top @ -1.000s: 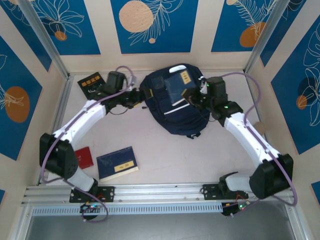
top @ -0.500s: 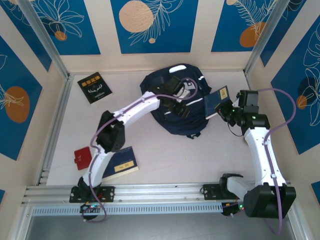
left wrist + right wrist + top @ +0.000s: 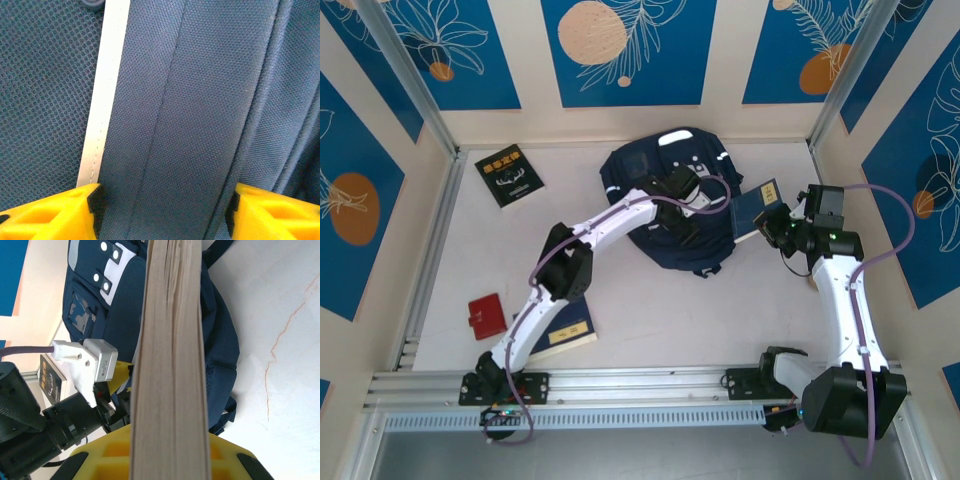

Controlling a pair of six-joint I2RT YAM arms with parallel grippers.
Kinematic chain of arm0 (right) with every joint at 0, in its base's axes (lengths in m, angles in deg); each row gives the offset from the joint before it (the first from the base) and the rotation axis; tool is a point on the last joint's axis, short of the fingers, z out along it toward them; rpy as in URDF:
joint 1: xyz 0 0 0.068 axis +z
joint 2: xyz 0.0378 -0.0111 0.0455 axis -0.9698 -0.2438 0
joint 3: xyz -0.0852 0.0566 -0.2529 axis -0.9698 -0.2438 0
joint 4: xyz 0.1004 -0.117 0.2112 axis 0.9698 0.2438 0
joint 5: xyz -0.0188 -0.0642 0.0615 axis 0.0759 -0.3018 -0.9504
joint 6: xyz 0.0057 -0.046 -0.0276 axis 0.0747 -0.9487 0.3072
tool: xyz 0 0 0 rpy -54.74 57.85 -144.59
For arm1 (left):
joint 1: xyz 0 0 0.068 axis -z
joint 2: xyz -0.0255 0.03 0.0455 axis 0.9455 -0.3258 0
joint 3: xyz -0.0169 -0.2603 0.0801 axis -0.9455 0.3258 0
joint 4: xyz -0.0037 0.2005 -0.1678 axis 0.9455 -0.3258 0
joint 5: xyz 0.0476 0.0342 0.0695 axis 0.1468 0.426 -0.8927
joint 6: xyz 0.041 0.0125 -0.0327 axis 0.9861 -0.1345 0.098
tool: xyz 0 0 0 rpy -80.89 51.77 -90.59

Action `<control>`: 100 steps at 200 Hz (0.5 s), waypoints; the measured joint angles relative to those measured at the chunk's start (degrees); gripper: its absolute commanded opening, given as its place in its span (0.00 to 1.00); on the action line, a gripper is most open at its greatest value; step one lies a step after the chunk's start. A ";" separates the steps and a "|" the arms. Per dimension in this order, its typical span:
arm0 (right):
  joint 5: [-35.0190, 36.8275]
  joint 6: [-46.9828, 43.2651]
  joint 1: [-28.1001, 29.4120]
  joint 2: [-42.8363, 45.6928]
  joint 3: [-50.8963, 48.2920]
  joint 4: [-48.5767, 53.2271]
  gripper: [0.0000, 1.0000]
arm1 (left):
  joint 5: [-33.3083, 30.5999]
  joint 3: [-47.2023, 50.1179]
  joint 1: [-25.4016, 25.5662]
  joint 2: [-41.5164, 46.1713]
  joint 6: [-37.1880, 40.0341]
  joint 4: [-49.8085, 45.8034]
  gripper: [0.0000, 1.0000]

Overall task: Pack the student bag
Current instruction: Open the student bag at the center of the table.

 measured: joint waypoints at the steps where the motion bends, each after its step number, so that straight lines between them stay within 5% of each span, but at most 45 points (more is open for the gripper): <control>1: -0.04 0.00 0.00 0.00 0.00 -0.02 0.04 | -0.07 -0.04 0.00 -0.04 -0.02 0.00 0.54; 62: -0.98 0.02 0.00 0.00 -0.02 -0.50 0.04 | -2.89 -0.22 0.66 -0.11 1.33 1.05 0.03; 100: -0.26 -0.02 0.17 0.09 -0.02 0.28 0.05 | -8.50 -0.22 0.70 2.80 1.29 2.01 0.00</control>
